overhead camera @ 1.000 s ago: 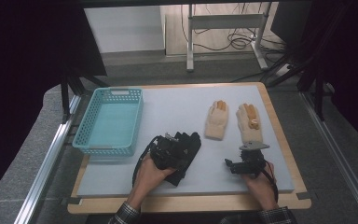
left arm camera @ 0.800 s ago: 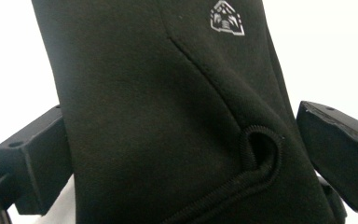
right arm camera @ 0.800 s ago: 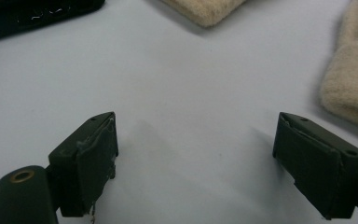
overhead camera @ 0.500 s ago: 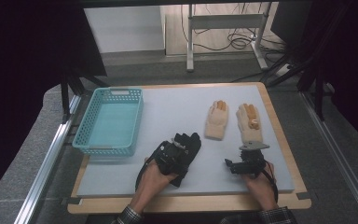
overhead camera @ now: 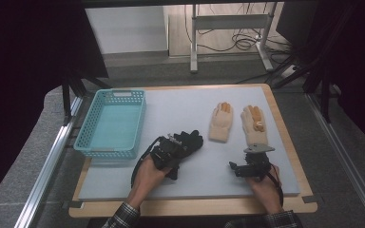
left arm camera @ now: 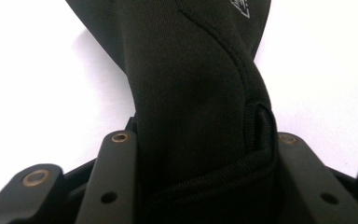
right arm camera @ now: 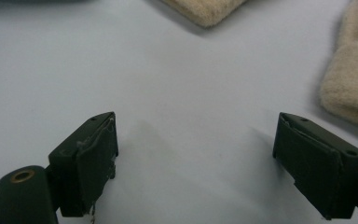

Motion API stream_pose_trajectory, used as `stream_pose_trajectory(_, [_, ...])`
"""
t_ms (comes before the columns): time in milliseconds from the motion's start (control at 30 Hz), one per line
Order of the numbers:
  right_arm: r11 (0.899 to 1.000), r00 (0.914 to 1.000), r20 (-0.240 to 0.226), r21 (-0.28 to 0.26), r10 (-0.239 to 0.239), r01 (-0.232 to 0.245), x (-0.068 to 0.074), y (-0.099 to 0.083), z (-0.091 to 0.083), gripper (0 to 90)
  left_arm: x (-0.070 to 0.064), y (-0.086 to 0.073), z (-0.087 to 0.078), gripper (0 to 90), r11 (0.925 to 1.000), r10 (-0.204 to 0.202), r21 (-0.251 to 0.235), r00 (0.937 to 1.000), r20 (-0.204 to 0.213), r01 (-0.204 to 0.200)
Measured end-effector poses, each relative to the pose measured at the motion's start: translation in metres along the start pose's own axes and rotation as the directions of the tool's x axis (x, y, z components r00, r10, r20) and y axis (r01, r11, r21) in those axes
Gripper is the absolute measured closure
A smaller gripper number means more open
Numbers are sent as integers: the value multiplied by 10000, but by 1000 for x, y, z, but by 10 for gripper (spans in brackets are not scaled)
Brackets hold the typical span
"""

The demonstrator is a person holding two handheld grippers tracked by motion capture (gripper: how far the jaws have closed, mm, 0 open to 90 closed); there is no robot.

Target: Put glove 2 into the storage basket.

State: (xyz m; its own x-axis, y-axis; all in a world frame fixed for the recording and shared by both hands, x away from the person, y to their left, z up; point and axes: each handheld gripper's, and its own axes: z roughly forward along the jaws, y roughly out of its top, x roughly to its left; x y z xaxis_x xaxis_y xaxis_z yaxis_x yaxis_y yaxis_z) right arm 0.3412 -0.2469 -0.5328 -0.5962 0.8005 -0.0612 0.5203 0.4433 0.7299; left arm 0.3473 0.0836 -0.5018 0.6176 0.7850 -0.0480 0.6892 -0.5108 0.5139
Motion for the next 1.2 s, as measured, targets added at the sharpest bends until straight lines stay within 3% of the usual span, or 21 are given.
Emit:
stream_pose_trajectory(367, [10000, 10000, 5, 5, -11, 11, 0, 0, 0, 136, 29, 17, -44, 603, 9966, -275, -790, 9986, -441, 239])
stream_pose_trajectory(700, [10000, 10000, 3, 3, -7, 7, 0, 0, 0, 136, 65, 25, -78, 600, 9916, -757, -1127, 9916, -1051, 637])
stream_pose_trajectory(967, [10000, 10000, 39, -23, -34, 34, 1, 0, 0, 135, 97, 25, -95, 596, 9874, -1162, -1263, 9791, -1668, 956])
stream_pose_trajectory(1000, [10000, 10000, 39, -16, -42, 42, 1, 0, 0, 135, 106, 23, -97, 596, 9863, -1294, -1250, 9743, -1843, 1074])
stream_pose_trajectory(1033, [10000, 10000, 39, -16, -42, 42, 1, 0, 0, 135, 106, 23, -97, 595, 9863, -1294, -1250, 9743, -1843, 1074])
stream_pose_trajectory(1067, [10000, 10000, 40, -25, -46, 46, 1, 0, 0, 135, 116, 21, -99, 595, 9843, -1484, -1247, 9687, -1988, 1252])
stream_pose_trajectory(1133, [10000, 10000, 47, -29, -53, 53, 1, 0, 0, 136, 121, 20, -100, 594, 9831, -1574, -1251, 9660, -2051, 1336])
stream_pose_trajectory(1200, [10000, 10000, 45, -29, -51, 51, 1, 0, 0, 135, 136, 15, -101, 592, 9783, -1880, -1280, 9569, -2212, 1627])
